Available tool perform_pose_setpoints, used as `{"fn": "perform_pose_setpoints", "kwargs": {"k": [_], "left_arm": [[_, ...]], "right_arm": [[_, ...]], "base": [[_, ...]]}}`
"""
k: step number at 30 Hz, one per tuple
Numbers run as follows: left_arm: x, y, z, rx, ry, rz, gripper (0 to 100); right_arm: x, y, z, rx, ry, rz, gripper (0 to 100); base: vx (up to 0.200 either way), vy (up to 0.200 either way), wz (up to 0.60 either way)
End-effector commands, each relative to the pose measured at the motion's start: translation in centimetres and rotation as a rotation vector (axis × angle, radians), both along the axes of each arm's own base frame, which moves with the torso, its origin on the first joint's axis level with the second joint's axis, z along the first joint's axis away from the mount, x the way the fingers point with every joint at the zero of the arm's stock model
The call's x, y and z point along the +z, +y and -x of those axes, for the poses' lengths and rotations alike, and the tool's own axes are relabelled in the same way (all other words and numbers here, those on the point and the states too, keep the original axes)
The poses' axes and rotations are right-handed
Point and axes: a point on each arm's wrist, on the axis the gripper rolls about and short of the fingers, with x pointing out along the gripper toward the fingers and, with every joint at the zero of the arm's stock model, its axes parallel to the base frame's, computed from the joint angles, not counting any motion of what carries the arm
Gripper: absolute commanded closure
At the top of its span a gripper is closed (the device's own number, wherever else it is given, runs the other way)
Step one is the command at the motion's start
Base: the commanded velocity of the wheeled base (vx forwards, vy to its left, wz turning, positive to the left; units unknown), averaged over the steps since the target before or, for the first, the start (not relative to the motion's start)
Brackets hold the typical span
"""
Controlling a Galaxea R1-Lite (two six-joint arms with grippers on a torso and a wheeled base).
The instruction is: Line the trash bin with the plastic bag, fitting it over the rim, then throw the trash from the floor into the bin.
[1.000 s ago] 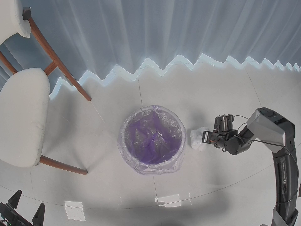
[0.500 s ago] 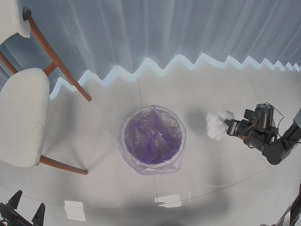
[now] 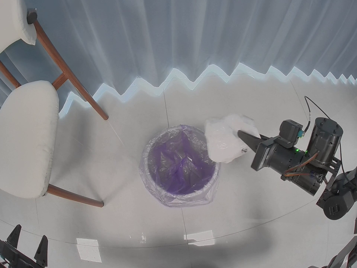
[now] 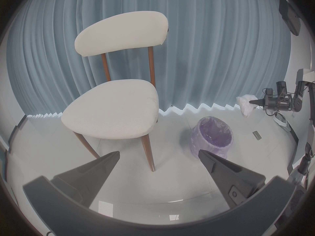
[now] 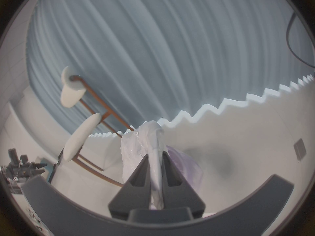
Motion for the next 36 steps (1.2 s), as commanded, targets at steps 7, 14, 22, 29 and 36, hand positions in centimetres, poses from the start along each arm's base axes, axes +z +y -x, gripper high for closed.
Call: {"fn": "perform_pose_setpoints", "kwargs": {"k": [7, 14, 22, 29, 36], "left_arm": [[-0.7, -0.2, 0.5, -0.126, -0.057, -0.09, 0], [-0.7, -0.2, 0.5, -0.119, -0.055, -0.078, 0], [-0.7, -0.2, 0.5, -0.118, -0.056, -0.079, 0], [-0.7, -0.2, 0.5, -0.118, -0.056, -0.079, 0], [-0.7, -0.2, 0.5, -0.118, -0.056, -0.079, 0]], "right_arm": [[-1.9, 5.0, -2.1, 0.135, -0.005, 0.06, 100], [-3.9, 6.5, -4.5, 0.139, 0.002, 0.078, 100], [-8.3, 7.2, -7.2, 0.123, 0.02, 0.174, 100], [-12.7, 7.3, -10.7, 0.092, -0.052, 0.209, 100], [-15.2, 7.3, -12.5, 0.075, -0.048, 0.216, 100]], "base": [[0.0, 0.0, 0.0], [0.0, 0.0, 0.0], [0.0, 0.0, 0.0], [0.0, 0.0, 0.0], [0.0, 0.0, 0.0]]}}
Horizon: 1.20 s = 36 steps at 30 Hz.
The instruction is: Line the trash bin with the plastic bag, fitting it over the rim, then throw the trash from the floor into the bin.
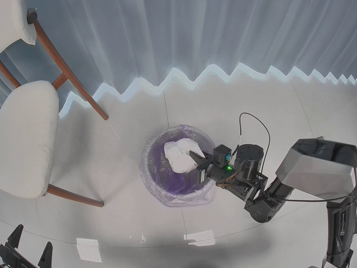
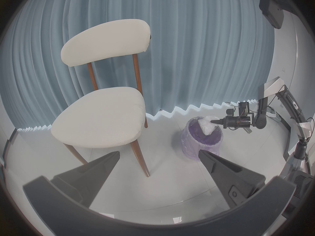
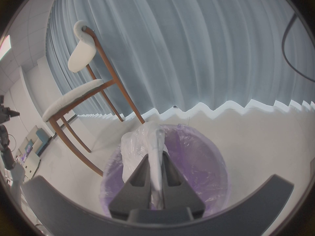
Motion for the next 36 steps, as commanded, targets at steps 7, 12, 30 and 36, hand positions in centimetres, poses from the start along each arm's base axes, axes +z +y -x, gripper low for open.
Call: {"fn": "perform_pose_setpoints", "kwargs": {"k": [7, 12, 30, 36], "left_arm": [[-0.5, 0.0, 0.0, 0.0, 0.002, 0.0, 0], [-0.5, 0.0, 0.0, 0.0, 0.002, 0.0, 0], [-0.5, 0.0, 0.0, 0.0, 0.003, 0.0, 0], [-0.5, 0.0, 0.0, 0.0, 0.003, 0.0, 0]], "right_arm": [[-5.4, 0.1, -3.0, -0.027, 0.043, 0.026, 100], [-6.1, 0.1, -3.4, -0.031, 0.048, 0.029, 100], [-4.7, 0.8, -4.5, -0.029, -0.017, -0.007, 0], [-1.8, 0.9, -4.2, -0.024, -0.074, -0.037, 0]], "base": [[0.0, 0.0, 0.0], [0.0, 0.0, 0.0], [0.0, 0.0, 0.0], [0.0, 0.0, 0.0]]}}
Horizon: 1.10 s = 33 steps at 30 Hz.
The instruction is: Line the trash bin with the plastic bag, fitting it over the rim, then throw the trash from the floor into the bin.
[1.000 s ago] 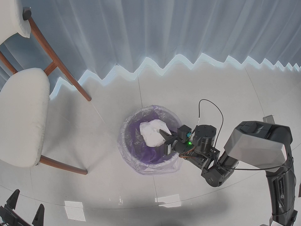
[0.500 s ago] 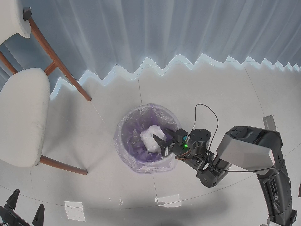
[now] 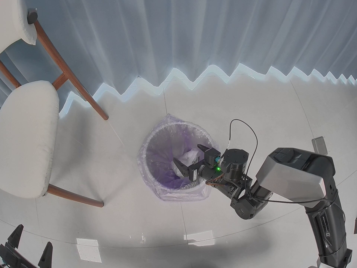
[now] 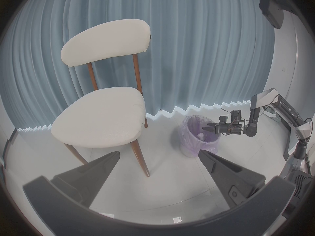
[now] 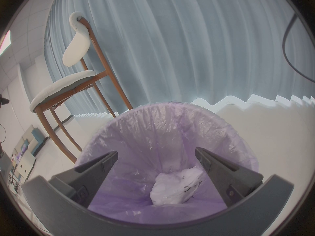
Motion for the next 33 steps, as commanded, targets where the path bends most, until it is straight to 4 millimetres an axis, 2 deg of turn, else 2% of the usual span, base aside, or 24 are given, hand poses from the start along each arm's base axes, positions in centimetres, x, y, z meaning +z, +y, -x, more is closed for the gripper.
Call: {"fn": "perform_pose_setpoints", "kwargs": {"k": [1, 4, 5, 6, 8, 9, 10, 11, 15, 16, 19, 21, 23, 26, 28, 29, 30, 33], "left_arm": [[-0.5, 0.0, 0.0, 0.0, 0.001, 0.0, 0], [-0.5, 0.0, 0.0, 0.0, 0.001, 0.0, 0], [-0.5, 0.0, 0.0, 0.0, 0.0, -0.001, 0], [-0.5, 0.0, 0.0, 0.0, 0.001, 0.0, 0], [-0.5, 0.0, 0.0, 0.0, 0.0, -0.001, 0], [-0.5, 0.0, 0.0, 0.0, 0.0, -0.001, 0], [-0.5, 0.0, 0.0, 0.0, 0.0, -0.001, 0], [-0.5, 0.0, 0.0, 0.0, 0.0, -0.001, 0], [-0.5, 0.0, 0.0, 0.0, 0.0, -0.001, 0], [-0.5, 0.0, 0.0, 0.0, 0.0, -0.001, 0], [-0.5, 0.0, 0.0, 0.0, 0.0, -0.001, 0], [-0.5, 0.0, 0.0, 0.0, -0.002, -0.001, 0], [-0.5, 0.0, 0.0, 0.0, -0.002, -0.003, 0], [-0.5, 0.0, 0.0, 0.0, -0.003, -0.003, 0], [-0.5, 0.0, 0.0, 0.001, -0.003, -0.003, 0], [-0.5, 0.0, 0.0, 0.001, -0.003, -0.003, 0], [-0.5, 0.0, 0.0, 0.001, -0.003, -0.001, 0], [-0.5, 0.0, 0.0, 0.001, -0.003, -0.001, 0]], "right_arm": [[2.8, 0.0, 0.3, 0.003, -0.063, -0.03, 0], [5.4, -0.3, 0.9, 0.0, -0.09, -0.07, 0], [5.7, -0.4, 1.0, -0.001, -0.092, -0.073, 0], [7.6, -0.7, 1.8, -0.004, -0.112, -0.09, 0], [8.8, -1.0, 2.3, -0.005, -0.127, -0.097, 0], [10.8, -1.6, 3.5, -0.008, -0.152, -0.109, 0], [11.1, -1.7, 3.7, -0.011, -0.155, -0.111, 0], [12.4, -2.5, 5.0, -0.026, -0.163, -0.115, 0], [15.1, -4.6, 7.8, -0.104, -0.185, -0.133, 0], [15.7, -5.8, 8.6, -0.135, -0.182, -0.134, 0], [16.6, -9.0, 10.1, -0.207, -0.177, -0.127, 0], [17.2, -12.3, 11.4, -0.293, -0.183, -0.118, 0], [17.5, -14.5, 13.0, -0.354, -0.184, -0.111, 0], [17.2, -17.8, 16.4, -0.46, -0.168, -0.094, 0], [17.1, -19.3, 18.6, -0.517, -0.166, -0.087, 0], [17.1, -19.3, 18.6, -0.517, -0.166, -0.087, 0], [16.9, -20.2, 20.9, -0.559, -0.17, -0.08, 0], [16.6, -20.7, 24.1, -0.594, -0.178, -0.077, 0]], "base": [[0.0, 0.0, 0.0], [0.0, 0.0, 0.0], [0.0, 0.0, 0.0], [0.0, 0.0, 0.0], [0.0, 0.0, 0.0], [0.0, 0.0, 0.0], [0.0, 0.0, 0.0], [0.0, 0.0, 0.0], [0.0, 0.0, 0.0], [0.0, 0.0, 0.0], [0.0, 0.0, 0.0], [0.0, 0.0, 0.0], [0.0, 0.0, 0.0], [0.0, 0.0, 0.0], [0.0, 0.0, 0.0], [0.0, 0.0, 0.0], [0.0, 0.0, 0.0], [0.0, 0.0, 0.0]]}}
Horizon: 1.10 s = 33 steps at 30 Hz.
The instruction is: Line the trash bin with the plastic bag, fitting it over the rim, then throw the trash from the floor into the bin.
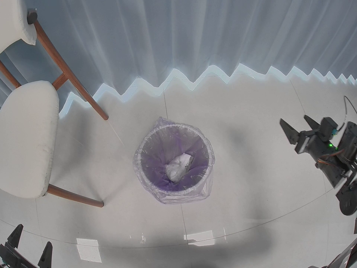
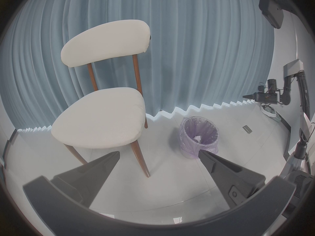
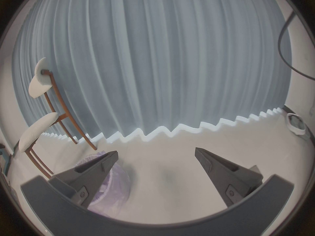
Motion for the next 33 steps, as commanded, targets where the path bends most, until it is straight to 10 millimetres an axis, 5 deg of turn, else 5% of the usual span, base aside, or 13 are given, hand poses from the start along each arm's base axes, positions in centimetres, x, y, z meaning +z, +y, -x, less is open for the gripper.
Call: {"fn": "perform_pose_setpoints", "kwargs": {"k": [1, 13, 23, 27, 33], "left_arm": [[-0.5, 0.0, 0.0, 0.001, -0.001, 0.001, 0], [-0.5, 0.0, 0.0, -0.001, 0.0, -0.004, 0], [-0.5, 0.0, 0.0, -0.002, 0.0, -0.004, 0], [-0.5, 0.0, 0.0, -0.002, 0.0, -0.005, 0], [-0.5, 0.0, 0.0, -0.004, 0.0, -0.005, 0]], "right_arm": [[1.1, -3.1, 8.3, -0.146, -0.077, 0.003, 0], [-0.1, -2.9, 17.7, -0.199, -0.134, 0.032, 0], [-4.1, -2.1, 24.9, -0.196, -0.06, 0.043, 0], [-6.4, -2.0, 26.4, -0.179, -0.036, 0.043, 0], [-7.7, -1.9, 26.1, -0.138, 0.062, 0.04, 0]], "base": [[0.0, 0.0, 0.0], [0.0, 0.0, 0.0], [0.0, 0.0, 0.0], [0.0, 0.0, 0.0], [0.0, 0.0, 0.0]]}}
